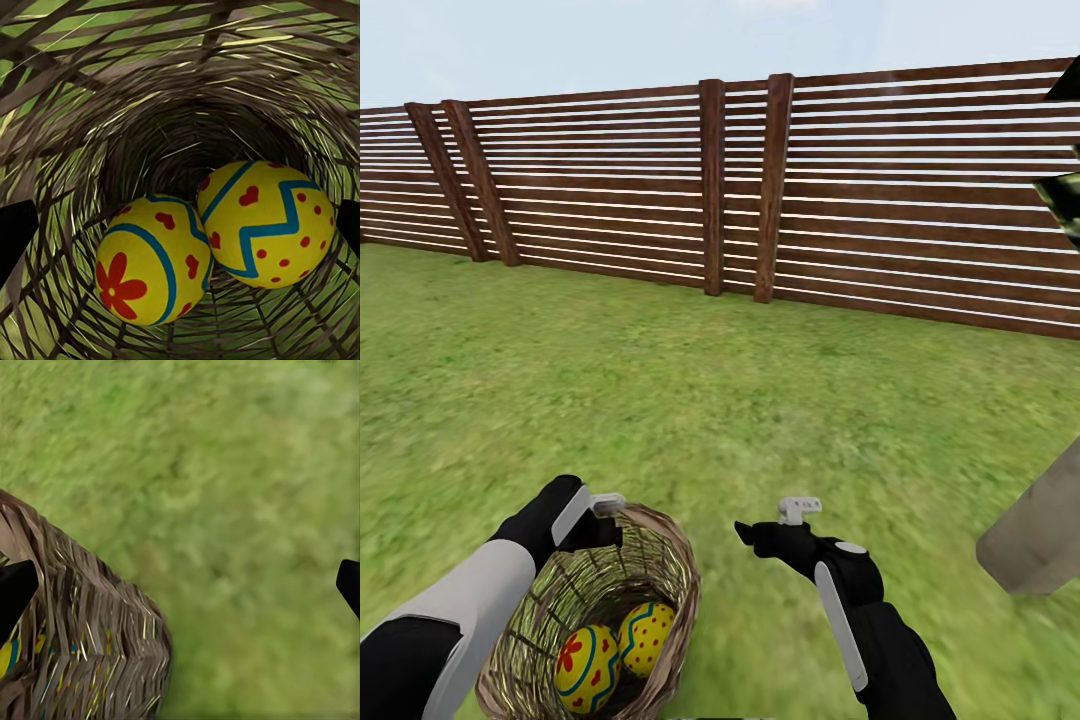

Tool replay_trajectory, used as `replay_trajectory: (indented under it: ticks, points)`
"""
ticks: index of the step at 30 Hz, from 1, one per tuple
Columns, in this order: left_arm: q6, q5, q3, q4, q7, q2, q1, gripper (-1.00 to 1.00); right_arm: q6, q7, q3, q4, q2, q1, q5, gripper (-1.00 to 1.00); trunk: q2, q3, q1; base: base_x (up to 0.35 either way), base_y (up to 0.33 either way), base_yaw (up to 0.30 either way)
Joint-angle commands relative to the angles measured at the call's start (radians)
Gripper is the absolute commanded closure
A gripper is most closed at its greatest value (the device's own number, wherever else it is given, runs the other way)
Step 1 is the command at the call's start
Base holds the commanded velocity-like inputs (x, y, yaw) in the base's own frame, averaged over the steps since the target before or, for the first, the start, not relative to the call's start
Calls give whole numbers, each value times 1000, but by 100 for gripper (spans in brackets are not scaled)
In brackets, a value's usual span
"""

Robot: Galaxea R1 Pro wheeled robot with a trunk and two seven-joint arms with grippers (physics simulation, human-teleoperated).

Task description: Take the three Easter eggs out of the wicker basket on the lawn in the garden, then place them on the lawn next to a single tree (choose any tree) so that all three eggs are next to the same tree and none are left in the basket.

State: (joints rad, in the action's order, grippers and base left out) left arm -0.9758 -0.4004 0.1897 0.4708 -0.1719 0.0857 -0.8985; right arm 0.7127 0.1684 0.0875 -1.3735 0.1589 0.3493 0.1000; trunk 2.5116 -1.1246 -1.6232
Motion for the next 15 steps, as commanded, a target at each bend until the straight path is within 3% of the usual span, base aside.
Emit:
replay_trajectory:
  ticks: [1, 15]
  points:
    - [-3, -11, 7, 1, -8, 1, 0, -100, 5, -3, -1, -1, 0, 0, 9, -100, 0, -1, 0, 0, 0, 0]
    - [-3, -11, 10, -4, -8, -7, -5, -100, 5, -3, 0, 0, -2, 0, 9, -100, 0, -1, 0, -14, 0, 0]
